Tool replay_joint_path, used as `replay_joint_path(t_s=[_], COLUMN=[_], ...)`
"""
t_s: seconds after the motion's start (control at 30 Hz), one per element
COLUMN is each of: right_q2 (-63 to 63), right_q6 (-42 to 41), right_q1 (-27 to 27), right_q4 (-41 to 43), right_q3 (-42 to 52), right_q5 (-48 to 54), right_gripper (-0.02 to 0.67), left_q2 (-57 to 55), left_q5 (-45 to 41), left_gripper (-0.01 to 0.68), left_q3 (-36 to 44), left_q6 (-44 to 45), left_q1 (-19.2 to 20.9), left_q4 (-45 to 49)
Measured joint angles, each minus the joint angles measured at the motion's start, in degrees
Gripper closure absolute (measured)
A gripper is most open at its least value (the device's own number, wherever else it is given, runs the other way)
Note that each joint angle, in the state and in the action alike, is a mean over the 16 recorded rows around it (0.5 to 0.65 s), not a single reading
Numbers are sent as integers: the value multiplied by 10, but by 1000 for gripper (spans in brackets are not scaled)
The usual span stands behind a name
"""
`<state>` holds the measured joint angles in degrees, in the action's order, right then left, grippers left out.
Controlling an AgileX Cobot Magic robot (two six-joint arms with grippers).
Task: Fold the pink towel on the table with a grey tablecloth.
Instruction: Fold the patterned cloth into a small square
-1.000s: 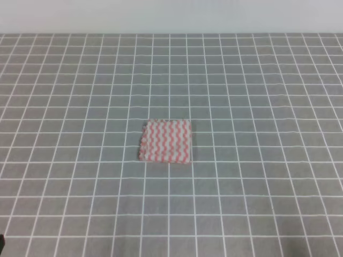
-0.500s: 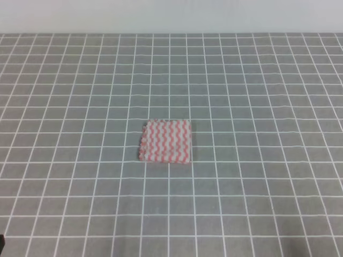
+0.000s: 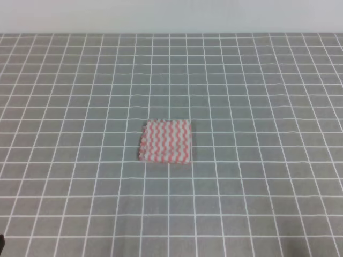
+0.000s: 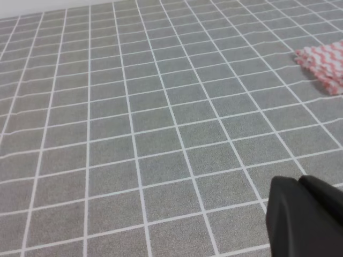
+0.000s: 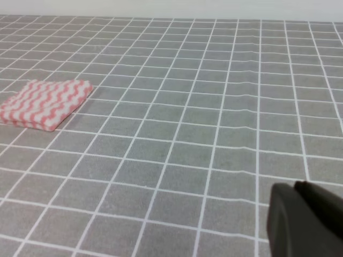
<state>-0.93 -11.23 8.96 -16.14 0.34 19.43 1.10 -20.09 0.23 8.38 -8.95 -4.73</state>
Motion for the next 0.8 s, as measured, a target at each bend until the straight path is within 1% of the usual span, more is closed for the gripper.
replay_joint_path(t_s=[0.8], right_q2=[0], right_q6=[1], right_q1=[0], right_q4=[0], right_q3=[0], right_q5=[0], right_gripper=[664], left_q2=[-1], left_q5=[0], left_gripper=[677], left_q3=[0], left_q6=[0], left_q1=[0], left_q4=[0])
